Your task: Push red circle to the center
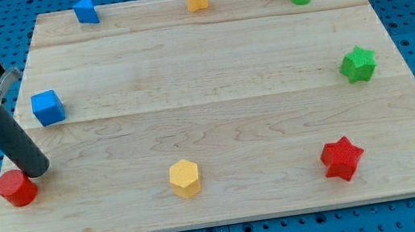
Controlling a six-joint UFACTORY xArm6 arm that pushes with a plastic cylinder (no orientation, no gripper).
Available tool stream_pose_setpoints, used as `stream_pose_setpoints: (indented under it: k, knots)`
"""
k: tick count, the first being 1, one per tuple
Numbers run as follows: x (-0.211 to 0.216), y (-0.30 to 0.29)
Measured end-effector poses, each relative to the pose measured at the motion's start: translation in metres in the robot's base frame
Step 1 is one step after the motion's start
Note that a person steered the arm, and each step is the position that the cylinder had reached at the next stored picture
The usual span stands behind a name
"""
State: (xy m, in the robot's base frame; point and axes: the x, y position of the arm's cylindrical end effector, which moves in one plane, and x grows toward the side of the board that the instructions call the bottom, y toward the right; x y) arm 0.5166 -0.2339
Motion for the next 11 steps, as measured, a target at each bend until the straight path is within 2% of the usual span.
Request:
stream_pose_setpoints:
  k: [4,5,6,7,8,9,10,11]
  knots:
    - [-0.007,0.009]
    - [-0.011,-0.004]
    - [-0.016,-0.054]
    - [-0.007,-0.071]
    - [0.023,-0.068]
    - [0.050,-0.043]
    - [0.000,0.021]
    - [-0.039,0.120]
